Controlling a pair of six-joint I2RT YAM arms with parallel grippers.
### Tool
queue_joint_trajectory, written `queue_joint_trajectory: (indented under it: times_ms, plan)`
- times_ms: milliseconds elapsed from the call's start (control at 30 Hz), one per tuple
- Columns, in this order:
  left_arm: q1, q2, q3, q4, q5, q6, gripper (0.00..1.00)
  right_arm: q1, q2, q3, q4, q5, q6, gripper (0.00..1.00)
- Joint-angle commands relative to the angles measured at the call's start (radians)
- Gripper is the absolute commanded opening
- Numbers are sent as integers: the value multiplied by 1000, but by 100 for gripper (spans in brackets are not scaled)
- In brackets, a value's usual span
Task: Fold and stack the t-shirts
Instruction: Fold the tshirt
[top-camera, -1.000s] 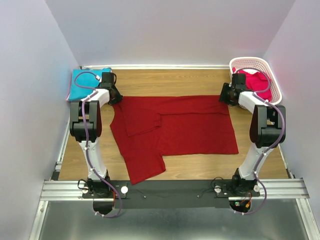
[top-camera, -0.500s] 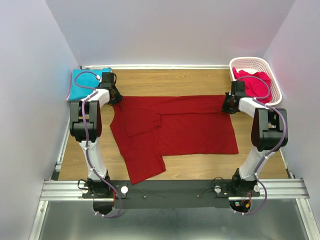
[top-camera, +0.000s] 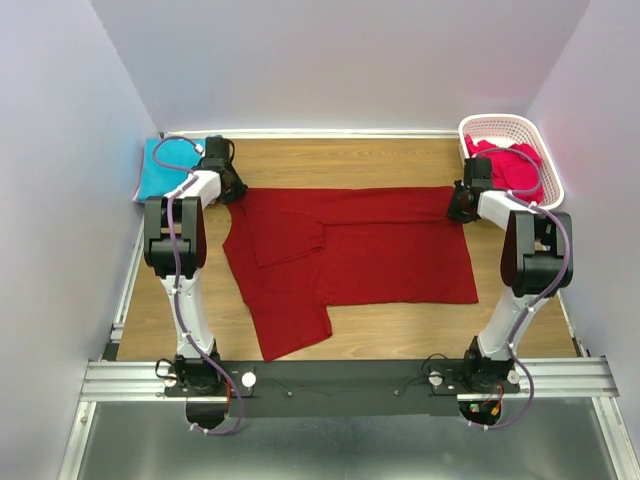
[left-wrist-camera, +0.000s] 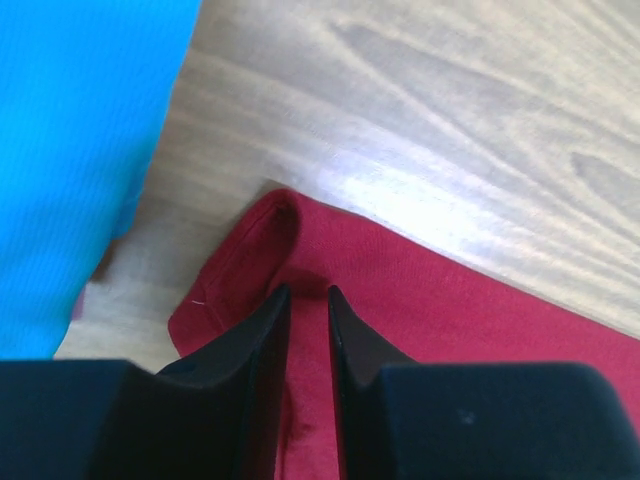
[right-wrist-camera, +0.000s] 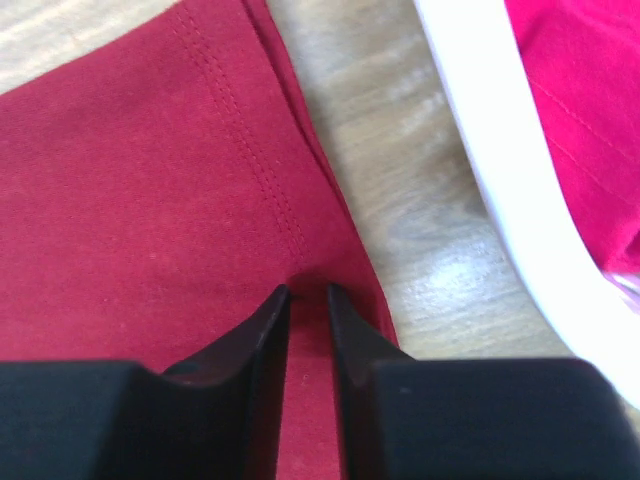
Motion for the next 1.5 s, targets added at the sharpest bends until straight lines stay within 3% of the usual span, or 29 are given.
queue_joint_trajectory:
  times_ms: [0,133,267,500,667,867,1033,1467]
  plan:
    - [10,22,50,-55,-10,21,34,-18,10,37,-23,-32,-30,31]
    - [11,-47,81,-66,10,41,44,5,-81,69,-47,-105,-38,47]
    - [-38,-225,26,-92,9,45,54,17,-197,55,-99,-136,-1,59]
    - [-151,-564,-297,-92,-121,13,57,29,-382,-86,-182,-138,59,63]
    - [-255,-670,-502,-54,-148,-24,57,126,-386,-141,-185,-129,56,63]
    - [-309,-560,-492,-23,-163,-34,52,236,-267,-62,-179,-50,13,63]
    - [-329,-436,-419,-18,-169,-24,51,258,-126,3,-176,-40,8,63]
    - [-332,-207,-283,-38,-163,10,50,264,61,147,-176,14,-29,63]
